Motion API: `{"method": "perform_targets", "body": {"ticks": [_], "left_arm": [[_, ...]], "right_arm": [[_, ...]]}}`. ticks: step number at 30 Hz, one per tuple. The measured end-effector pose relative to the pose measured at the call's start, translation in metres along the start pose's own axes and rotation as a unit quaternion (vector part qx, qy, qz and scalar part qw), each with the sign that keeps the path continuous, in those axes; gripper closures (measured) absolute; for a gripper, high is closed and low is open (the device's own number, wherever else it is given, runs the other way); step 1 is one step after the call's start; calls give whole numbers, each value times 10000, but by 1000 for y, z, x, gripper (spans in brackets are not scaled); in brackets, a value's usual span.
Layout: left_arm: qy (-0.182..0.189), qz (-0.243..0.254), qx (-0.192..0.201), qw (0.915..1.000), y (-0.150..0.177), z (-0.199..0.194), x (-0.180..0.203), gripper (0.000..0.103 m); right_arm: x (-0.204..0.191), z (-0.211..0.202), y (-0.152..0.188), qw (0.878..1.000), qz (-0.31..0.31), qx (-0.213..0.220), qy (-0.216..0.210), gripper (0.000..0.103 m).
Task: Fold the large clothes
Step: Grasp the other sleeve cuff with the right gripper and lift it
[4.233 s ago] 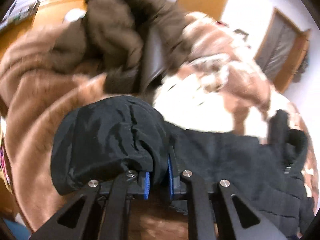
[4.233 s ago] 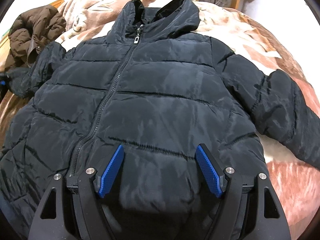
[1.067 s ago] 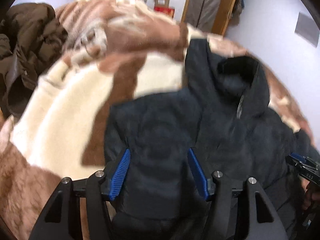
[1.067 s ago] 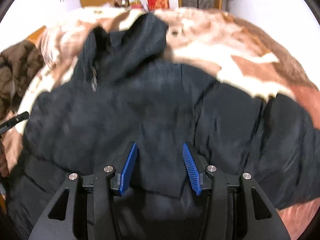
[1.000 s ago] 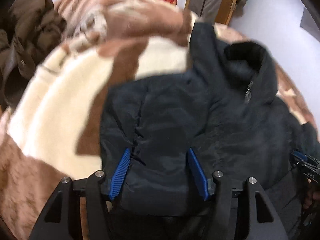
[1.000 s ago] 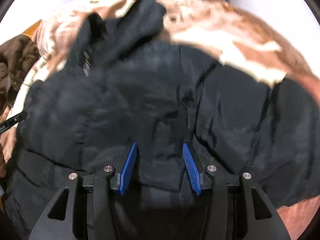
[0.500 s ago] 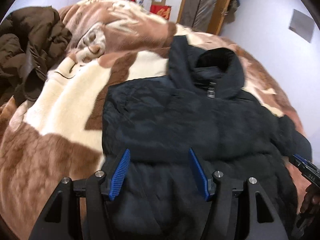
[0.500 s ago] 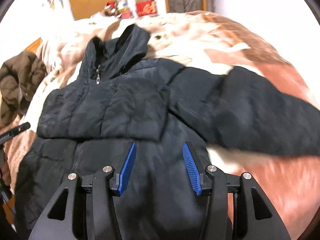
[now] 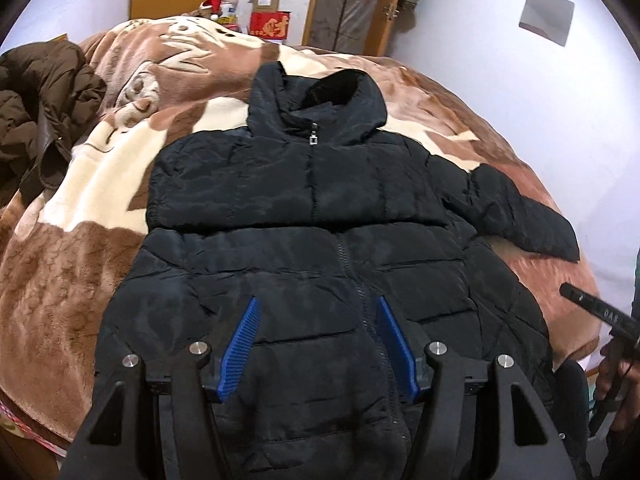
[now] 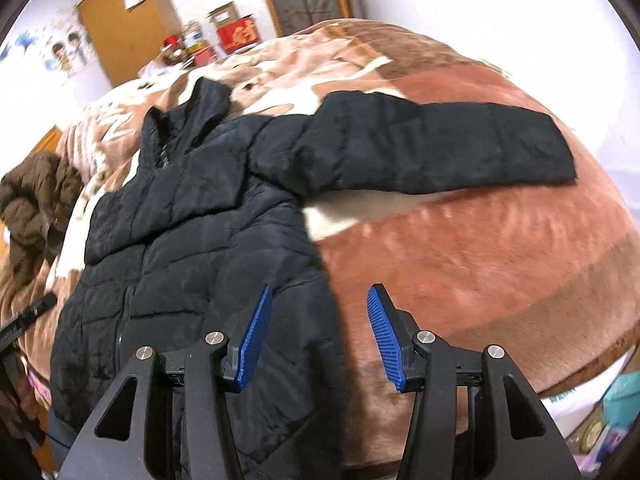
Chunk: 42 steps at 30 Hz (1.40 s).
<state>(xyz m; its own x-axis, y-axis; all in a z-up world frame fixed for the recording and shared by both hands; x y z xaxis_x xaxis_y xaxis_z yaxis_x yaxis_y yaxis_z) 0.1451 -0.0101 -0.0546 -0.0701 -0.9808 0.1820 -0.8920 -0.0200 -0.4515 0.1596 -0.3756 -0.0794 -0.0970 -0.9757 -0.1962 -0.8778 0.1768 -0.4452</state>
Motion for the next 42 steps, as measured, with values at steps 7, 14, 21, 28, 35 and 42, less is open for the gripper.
{"method": "perform_targets", "body": {"ticks": [7, 14, 21, 28, 35, 42], "left_arm": [[-112, 150, 91, 9998, -23, 4, 12, 39], [-257, 192, 39, 9995, -54, 33, 12, 39], [-343, 36, -107, 9993, -75, 66, 1, 39], [-432, -215, -327, 9983, -74, 90, -18, 40], [-433, -297, -359, 9980, -69, 91, -26, 40], [-350, -379, -184, 9985, -69, 71, -33, 40]], "right_arm": [[46, 8, -27, 9983, 565, 140, 11, 51], [111, 37, -60, 9917, 1281, 121, 76, 47], [175, 74, -80, 9748, 2222, 56, -203, 46], [210, 78, -97, 9492, 3013, 610, -675, 46], [210, 61, -109, 9486, 3072, 636, -418, 86], [129, -21, -134, 9696, 2015, 1138, -793, 91]]}}
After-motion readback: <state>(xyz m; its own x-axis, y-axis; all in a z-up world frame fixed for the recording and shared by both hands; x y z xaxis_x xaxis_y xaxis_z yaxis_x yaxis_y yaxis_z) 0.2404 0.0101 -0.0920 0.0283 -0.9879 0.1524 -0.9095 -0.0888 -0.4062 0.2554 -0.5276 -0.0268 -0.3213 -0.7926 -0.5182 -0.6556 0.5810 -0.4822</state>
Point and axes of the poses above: each gripper's, at about its wrist camera, not at the fingertips, and z roughly the way its jaws point, x to its right, y to its underside, the point moved 7 cm from there along z, roughly the way its jaws point, and after that the axes turned 11 degrees about -x, right-handed, at the moved point
